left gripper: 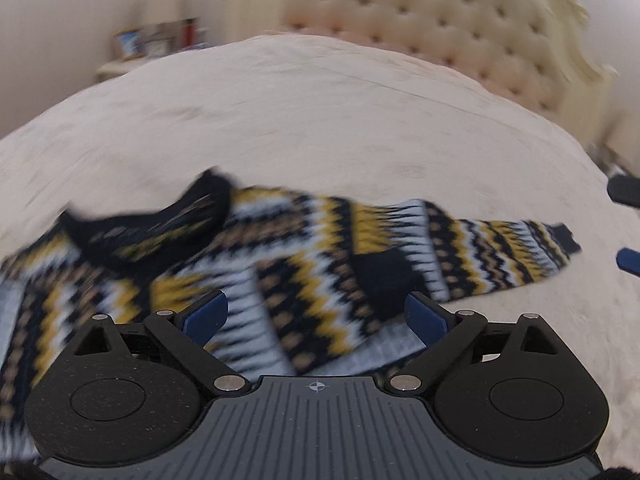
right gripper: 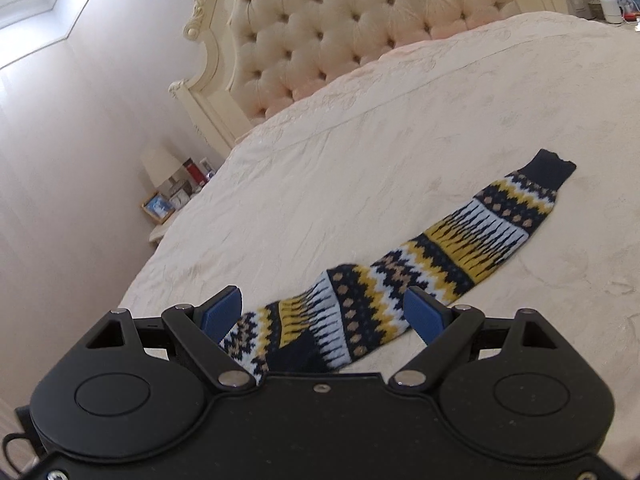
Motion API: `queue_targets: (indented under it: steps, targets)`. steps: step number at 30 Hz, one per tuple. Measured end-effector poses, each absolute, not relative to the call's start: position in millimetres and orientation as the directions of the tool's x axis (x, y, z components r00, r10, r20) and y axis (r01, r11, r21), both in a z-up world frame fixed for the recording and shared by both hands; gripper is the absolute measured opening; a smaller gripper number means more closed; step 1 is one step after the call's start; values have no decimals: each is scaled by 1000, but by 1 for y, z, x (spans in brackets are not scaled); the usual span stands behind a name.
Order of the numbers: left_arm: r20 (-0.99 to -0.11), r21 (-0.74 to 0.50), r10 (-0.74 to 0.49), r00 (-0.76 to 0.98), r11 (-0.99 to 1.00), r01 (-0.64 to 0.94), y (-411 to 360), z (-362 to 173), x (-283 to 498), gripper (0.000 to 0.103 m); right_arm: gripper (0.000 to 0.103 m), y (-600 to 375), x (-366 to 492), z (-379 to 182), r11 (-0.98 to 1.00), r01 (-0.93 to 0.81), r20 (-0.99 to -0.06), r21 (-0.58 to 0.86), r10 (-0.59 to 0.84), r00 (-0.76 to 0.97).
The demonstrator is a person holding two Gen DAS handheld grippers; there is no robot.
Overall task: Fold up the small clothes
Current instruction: 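Grasp the other sleeve cuff with the right gripper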
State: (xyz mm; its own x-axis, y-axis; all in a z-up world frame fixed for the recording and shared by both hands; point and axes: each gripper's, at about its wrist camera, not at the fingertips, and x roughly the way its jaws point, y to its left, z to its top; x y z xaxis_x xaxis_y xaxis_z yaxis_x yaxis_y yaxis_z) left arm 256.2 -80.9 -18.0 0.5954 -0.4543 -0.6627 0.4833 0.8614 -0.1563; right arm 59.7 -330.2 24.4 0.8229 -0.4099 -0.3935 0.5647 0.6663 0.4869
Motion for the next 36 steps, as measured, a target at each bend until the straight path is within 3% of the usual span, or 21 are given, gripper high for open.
queue_targets:
  steps: [5,15,24,30,36]
  targets:
    - [-653,-243,-443,615,891,383,-24,-7,231,96,89,-329,63,23,676,558,-404,482,-393,826]
    - [-613,-269,-310,727,947,177,44,17,174,95,90,-338,64,19,663,584,-443,469,-396,805]
    - [-625,-82,-112,772,994,77,50,13,138,95,90,-362,59,2,721,590,-479,365,-398,782]
    - [-665,-61,-113,739,993,97,41,-6,151,95,90,-411,47,-33,680,598,-525,425,-352,775]
    - [-706,-94,-119,698,993,74,32,-37,173,95,89,-468,36,-57,631,666,-547,399,-419,725]
